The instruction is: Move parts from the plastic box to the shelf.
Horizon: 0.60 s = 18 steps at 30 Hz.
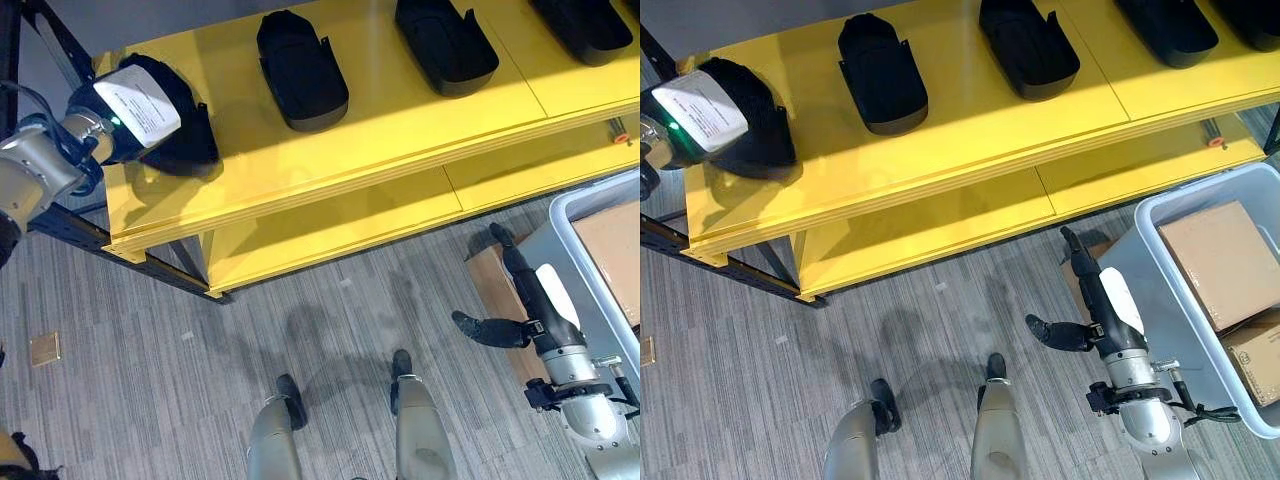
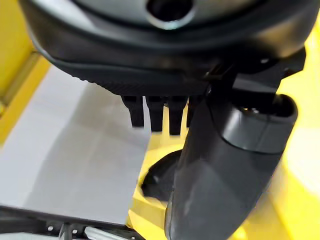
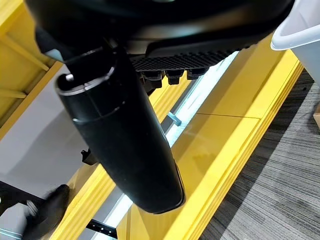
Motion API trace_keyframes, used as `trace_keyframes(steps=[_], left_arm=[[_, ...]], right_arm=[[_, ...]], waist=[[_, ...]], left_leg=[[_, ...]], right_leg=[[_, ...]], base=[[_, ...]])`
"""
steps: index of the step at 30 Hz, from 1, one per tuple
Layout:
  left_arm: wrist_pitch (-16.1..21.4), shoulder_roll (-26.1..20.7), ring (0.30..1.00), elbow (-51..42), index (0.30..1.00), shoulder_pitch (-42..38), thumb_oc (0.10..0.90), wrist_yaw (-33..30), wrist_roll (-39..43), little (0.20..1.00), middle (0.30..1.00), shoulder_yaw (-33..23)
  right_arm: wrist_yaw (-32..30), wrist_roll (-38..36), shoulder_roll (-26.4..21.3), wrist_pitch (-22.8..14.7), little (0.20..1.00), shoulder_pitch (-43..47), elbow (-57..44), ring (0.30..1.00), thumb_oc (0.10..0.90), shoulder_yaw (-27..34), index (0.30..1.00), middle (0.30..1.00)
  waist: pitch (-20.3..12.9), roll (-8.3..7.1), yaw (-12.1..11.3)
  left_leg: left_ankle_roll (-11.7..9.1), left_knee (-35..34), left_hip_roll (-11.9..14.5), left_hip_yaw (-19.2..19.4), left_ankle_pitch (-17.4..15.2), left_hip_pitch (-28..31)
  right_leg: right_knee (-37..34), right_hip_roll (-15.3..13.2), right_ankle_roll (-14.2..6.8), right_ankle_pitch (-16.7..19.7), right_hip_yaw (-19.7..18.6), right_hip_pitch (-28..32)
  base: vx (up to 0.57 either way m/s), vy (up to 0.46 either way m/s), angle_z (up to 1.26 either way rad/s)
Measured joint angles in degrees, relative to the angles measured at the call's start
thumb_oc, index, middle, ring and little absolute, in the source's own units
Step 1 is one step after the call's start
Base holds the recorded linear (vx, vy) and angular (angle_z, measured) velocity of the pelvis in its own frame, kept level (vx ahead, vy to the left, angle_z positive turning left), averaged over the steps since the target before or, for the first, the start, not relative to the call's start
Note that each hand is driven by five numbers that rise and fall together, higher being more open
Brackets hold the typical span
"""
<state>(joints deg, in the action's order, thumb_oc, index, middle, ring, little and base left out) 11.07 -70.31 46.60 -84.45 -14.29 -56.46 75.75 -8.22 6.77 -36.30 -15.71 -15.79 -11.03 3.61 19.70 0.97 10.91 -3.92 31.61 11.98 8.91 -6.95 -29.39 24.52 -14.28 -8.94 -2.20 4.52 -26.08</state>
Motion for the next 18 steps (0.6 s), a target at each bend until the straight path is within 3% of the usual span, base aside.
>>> trace_keyframes(steps=[10, 12, 18], left_arm=[[-0.2, 0.1, 1.000, -5.3, 1.000, 0.0, 0.900, -0.1, 0.0, 1.000, 1.000, -0.9], [-0.2, 0.5, 1.000, -4.8, 1.000, 2.2, 0.900, -0.1, 0.0, 1.000, 1.000, -3.7], [-0.3, 1.6, 1.000, -2.9, 1.000, 3.9, 0.900, -0.1, 0.0, 1.000, 1.000, -3.9]], right_arm=[[0.0, 1.1, 0.1, 0.1, 1.000, -0.6, 0.0, 1.000, 0.900, 0.2, 1.000, 1.000], [0.0, 1.1, 0.1, 0.1, 1.000, -0.6, 0.0, 1.000, 0.900, 0.2, 1.000, 1.000], [-0.1, 1.1, 0.1, 0.1, 1.000, -1.1, 0.0, 1.000, 0.900, 0.3, 1.000, 1.000]], waist=[[-0.2, -0.41, 0.0], [-0.2, -0.41, 0.1], [-0.2, -0.45, 0.1]], left_leg=[[0.1, 0.5, -0.1, -0.2, -0.1, -0.9], [0.1, 0.5, 0.0, -0.1, -0.1, -0.9], [0.2, 1.1, 0.0, -0.1, -0.1, -1.6]], right_leg=[[0.4, -0.2, 0.2, -0.1, 0.0, -0.7], [0.4, -0.1, 0.2, -0.1, -0.1, -0.7], [0.6, -0.1, -0.2, 0.1, -0.2, -1.4]], base=[[0.00, 0.000, 0.00], [0.00, 0.000, 0.00], [0.00, 0.000, 0.00]])
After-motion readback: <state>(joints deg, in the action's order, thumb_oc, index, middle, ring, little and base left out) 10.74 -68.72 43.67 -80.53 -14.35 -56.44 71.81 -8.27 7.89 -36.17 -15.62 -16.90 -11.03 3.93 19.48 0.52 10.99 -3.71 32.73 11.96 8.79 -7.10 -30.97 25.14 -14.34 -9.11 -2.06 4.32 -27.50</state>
